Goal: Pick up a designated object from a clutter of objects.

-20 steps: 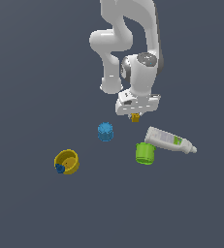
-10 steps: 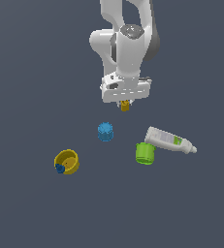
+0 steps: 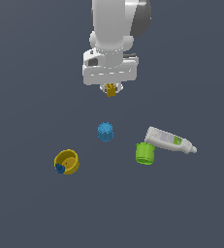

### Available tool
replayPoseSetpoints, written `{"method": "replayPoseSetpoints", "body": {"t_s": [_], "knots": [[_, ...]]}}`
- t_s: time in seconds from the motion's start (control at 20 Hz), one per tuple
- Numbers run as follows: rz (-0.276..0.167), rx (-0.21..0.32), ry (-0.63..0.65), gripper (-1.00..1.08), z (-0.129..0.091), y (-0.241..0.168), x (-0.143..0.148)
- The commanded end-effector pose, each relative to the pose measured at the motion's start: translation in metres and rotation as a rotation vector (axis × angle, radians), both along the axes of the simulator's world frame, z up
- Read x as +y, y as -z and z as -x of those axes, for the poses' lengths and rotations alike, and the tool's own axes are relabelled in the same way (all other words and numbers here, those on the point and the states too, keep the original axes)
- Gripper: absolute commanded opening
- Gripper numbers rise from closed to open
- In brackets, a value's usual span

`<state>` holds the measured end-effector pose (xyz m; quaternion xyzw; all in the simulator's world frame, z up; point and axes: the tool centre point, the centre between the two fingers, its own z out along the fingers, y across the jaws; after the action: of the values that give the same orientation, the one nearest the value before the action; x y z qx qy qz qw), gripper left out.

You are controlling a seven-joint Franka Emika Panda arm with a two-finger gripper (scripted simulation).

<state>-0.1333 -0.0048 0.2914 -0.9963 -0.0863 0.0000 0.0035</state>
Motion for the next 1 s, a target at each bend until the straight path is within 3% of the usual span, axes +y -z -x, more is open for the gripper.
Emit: {"method": "replayPoseSetpoints", "body": {"t_s": [0.0,0.55,0.95], "knots": [[0.001,0.0,0.0,-1.0,0.001,-0.023,-0.018],[0.005,0.0,0.002,-1.0,0.0,-0.113,-0.088],[0.007,0.0,0.002,-1.0,-0.003,-0.147,-0.114]]}}
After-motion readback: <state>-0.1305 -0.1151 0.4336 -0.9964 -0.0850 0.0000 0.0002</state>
